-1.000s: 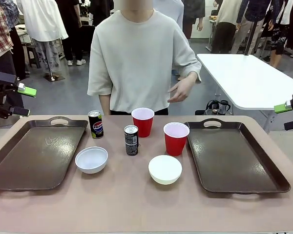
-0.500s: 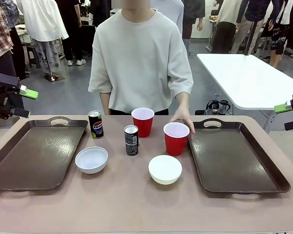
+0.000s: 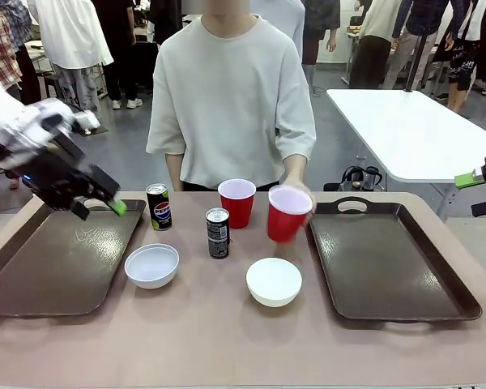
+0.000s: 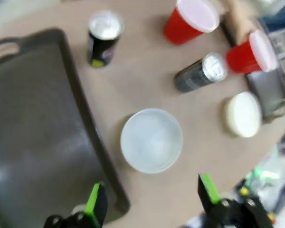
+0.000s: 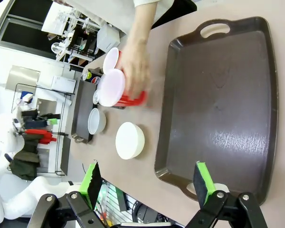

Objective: Prepare tableware on both trays.
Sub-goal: Pick up a Picnic Bowl from the table and place it on a Handle tray.

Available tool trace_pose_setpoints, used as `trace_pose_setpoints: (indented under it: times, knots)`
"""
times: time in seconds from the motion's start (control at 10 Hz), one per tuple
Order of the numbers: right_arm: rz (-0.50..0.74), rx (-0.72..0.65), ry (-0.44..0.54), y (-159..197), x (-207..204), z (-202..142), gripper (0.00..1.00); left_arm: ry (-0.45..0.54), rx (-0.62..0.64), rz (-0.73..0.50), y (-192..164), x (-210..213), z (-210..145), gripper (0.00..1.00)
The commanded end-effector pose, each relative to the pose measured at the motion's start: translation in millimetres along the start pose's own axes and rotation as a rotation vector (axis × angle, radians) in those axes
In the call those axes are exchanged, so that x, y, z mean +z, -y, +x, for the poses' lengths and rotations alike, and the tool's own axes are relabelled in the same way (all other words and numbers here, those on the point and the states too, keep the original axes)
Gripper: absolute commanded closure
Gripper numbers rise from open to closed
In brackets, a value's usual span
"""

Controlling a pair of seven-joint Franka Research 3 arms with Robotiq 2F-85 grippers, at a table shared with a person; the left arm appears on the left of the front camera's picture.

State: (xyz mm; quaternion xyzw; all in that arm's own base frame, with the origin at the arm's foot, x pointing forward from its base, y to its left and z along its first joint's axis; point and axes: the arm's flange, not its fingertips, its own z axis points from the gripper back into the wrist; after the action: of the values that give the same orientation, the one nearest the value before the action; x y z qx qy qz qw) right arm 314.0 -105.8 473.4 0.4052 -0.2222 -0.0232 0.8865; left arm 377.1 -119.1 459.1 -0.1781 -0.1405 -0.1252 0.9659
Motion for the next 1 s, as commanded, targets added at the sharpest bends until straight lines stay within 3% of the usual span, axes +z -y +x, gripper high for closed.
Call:
trace_pose_setpoints:
  times: [0.0, 0.2, 0.4, 0.5, 0.9]
  knots:
    - [0.026, 0.009, 0.010, 3, -1, 3, 0.00, -0.076, -0.062, 0.201, 5, -45, -2, 0.00]
    - [0.026, 0.009, 0.010, 3, -1, 3, 0.00, -0.141, -0.097, 0.277, 6, -95, -8, 0.00]
    - [0.026, 0.009, 0.010, 3, -1, 3, 0.00, -0.120, -0.118, 0.247, 14, -123, -11, 0.00]
    - [0.026, 0.009, 0.010, 3, -1, 3, 0.00, -0.149, -0.128, 0.257, 8, -100, -14, 0.00]
    - [0.026, 0.009, 0.010, 3, -1, 3, 0.00, -0.163, -0.167, 0.256, 17, -114, -12, 0.00]
